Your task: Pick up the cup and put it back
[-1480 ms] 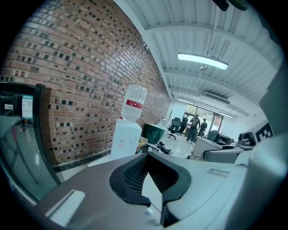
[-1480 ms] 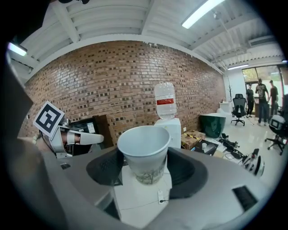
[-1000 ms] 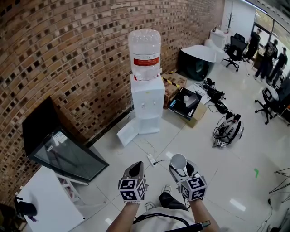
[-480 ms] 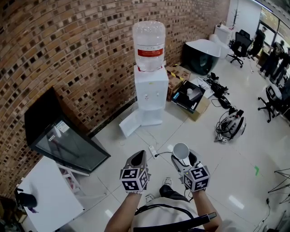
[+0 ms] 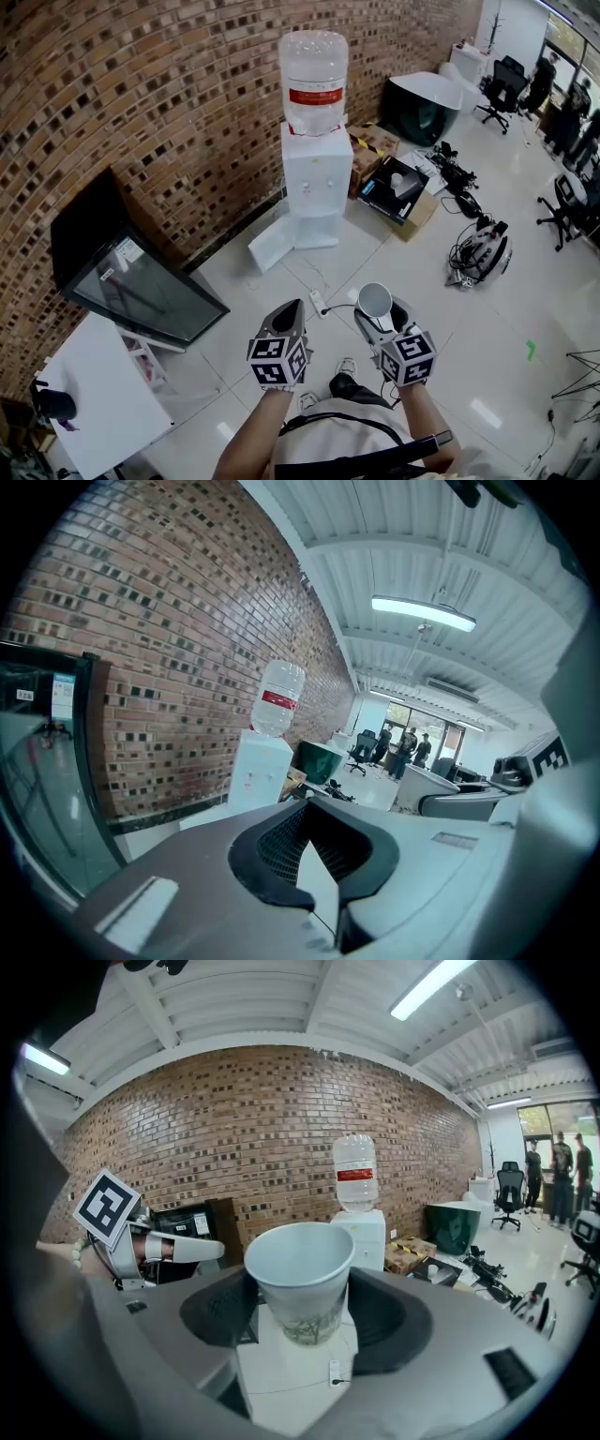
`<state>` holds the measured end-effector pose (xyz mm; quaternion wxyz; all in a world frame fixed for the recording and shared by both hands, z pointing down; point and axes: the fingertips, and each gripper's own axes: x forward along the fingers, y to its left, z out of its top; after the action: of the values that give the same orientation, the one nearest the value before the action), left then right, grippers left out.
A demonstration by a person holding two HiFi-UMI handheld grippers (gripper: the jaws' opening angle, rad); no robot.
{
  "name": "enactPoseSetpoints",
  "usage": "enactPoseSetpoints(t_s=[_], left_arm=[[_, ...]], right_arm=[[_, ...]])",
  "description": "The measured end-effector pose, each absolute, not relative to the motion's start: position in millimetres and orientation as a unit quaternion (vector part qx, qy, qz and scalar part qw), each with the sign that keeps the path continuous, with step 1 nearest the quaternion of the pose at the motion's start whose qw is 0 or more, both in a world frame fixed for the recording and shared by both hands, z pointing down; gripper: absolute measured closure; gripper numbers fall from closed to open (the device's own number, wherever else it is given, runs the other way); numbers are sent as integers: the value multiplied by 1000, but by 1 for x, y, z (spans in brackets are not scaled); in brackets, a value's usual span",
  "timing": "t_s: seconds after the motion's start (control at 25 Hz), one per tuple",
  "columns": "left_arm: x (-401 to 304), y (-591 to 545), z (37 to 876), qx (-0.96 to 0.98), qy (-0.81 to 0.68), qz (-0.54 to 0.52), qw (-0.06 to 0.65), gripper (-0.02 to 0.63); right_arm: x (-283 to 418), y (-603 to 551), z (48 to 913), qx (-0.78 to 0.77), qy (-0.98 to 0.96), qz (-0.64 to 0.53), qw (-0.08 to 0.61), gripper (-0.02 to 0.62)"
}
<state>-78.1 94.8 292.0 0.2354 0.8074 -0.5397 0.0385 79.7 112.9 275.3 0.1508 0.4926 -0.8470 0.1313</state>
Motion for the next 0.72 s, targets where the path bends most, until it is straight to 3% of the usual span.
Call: enactPoseSetpoints(t_s=[0.72], left_arm=[[-67,58,294,789,-566,46,234,609]], right_arm=[[112,59,269,486,-853,123,147,287]])
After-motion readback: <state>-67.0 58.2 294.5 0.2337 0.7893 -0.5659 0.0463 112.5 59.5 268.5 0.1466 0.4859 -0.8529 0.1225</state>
